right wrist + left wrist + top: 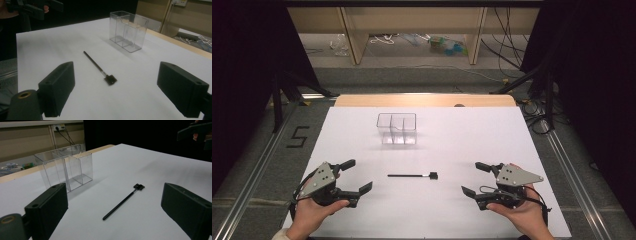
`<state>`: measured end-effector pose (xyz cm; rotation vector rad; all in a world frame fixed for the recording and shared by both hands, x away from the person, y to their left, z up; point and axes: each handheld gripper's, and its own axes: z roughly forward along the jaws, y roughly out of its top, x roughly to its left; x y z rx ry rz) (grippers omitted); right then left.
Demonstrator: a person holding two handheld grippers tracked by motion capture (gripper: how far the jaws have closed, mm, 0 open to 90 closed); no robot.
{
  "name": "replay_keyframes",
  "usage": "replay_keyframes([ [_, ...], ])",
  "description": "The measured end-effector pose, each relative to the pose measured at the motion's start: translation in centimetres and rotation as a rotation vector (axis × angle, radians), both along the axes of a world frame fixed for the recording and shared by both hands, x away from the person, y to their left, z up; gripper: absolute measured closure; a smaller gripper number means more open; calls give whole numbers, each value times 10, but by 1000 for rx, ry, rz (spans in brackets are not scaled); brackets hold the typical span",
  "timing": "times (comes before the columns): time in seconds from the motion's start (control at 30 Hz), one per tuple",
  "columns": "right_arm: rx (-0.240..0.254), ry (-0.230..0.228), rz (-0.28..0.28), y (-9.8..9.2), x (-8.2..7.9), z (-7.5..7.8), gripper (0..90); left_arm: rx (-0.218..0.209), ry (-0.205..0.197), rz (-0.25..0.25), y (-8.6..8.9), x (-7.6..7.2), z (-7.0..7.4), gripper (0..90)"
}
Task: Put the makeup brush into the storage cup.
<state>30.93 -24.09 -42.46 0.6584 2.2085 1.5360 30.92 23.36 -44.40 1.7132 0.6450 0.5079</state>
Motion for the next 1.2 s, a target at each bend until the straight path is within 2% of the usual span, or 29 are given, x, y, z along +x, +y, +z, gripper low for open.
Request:
replay_keyframes([
  [0.13, 4, -1, 1, 0, 0, -1, 159, -9, 19, 2, -2, -1, -1, 72],
  [0.17, 6, 6, 4, 1, 0, -1, 159, 3, 7, -7, -2, -1, 0, 72],
  [0.3, 2, -3, 2, 1, 1, -1, 160, -2, 7, -4, -4, -3, 1, 79],
  [0.4, -1, 3, -3, 1, 0, -1, 161, 9, -9, -10, -6, -3, 3, 85],
  [0.43, -2, 4, -3, 1, 1, -1, 161, 39, -17, -10, -9, -2, 5, 87],
  [0.5, -9, 11, 1, 0, 1, -1, 161, 45, -15, -14, -10, -2, 6, 89],
  [0.53, -24, 10, -8, -1, 0, 0, 161, 44, -18, -19, -11, 0, 6, 92],
  [0.57, -2, 3, -5, 0, 2, -1, 162, 43, -10, -24, -13, 3, 7, 100],
  [0.77, 1, 16, -2, 0, 2, -1, 163, 56, 4, -46, -24, 11, 10, 124],
  [0.8, 12, 2, -12, 1, 2, -2, 163, 69, 4, -62, -30, 14, 12, 128],
  [1.0, -1, 13, -5, 0, 2, -1, 163, 101, 4, -92, -45, 24, 14, 137],
  [1.03, 18, 7, 3, 1, 3, -3, 163, 110, 6, -96, -47, 26, 14, 141],
  [1.07, 18, 7, 3, 1, 3, -3, 163, 123, 1, -115, -50, 29, 14, 141],
  [1.1, 3, 11, -2, 0, 2, -2, 166, 125, 11, -115, -53, 29, 14, 149],
  [1.2, 2, 9, 2, 0, 2, -2, 166, 146, 3, -139, -60, 34, 14, 150],
])
